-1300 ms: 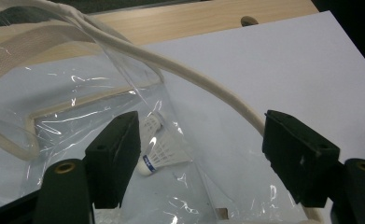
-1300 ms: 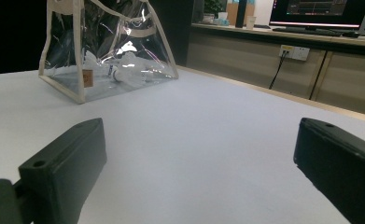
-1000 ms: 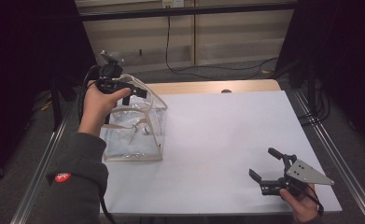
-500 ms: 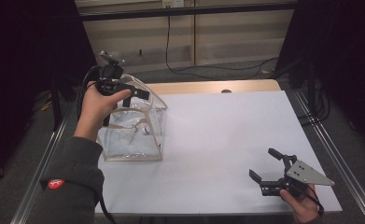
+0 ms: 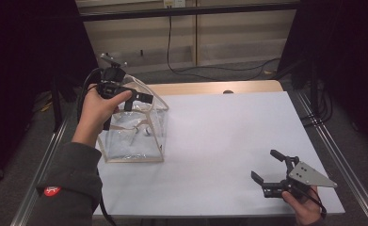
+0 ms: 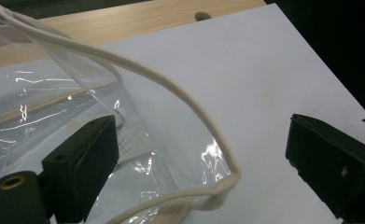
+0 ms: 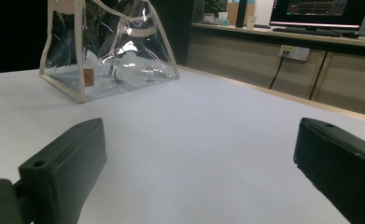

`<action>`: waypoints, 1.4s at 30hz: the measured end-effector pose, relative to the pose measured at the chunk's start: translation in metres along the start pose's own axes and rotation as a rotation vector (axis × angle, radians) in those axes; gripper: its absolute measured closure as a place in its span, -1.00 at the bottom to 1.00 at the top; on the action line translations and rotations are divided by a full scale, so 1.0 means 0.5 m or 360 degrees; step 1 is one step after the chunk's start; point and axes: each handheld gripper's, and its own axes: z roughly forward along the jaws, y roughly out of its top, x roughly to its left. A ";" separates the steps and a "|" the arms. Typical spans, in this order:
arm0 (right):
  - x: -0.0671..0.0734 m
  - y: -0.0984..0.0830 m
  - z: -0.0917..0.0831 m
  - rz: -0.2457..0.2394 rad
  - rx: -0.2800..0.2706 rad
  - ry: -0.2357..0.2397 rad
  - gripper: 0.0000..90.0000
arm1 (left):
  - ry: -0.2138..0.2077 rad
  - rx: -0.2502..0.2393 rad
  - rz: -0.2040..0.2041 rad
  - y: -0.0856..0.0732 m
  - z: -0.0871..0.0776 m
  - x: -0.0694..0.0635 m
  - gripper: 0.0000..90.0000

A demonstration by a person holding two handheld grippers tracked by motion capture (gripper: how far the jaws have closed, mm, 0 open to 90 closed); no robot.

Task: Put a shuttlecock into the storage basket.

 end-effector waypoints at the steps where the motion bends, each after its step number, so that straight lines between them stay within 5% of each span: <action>1: 0.000 0.000 0.000 0.0001 0.0000 0.0000 -0.95 | -0.0002 -0.0001 0.0003 -0.001 -0.001 -0.001 -0.79; 21: 0.001 0.000 0.000 0.0003 0.0001 0.0005 -0.95 | -0.0168 -0.0028 0.0123 -0.021 -0.019 -0.027 -0.87; 42: 0.001 0.001 0.000 -0.0004 0.0001 0.0011 -0.95 | -0.0247 -0.0062 0.0177 -0.065 -0.039 -0.035 -0.88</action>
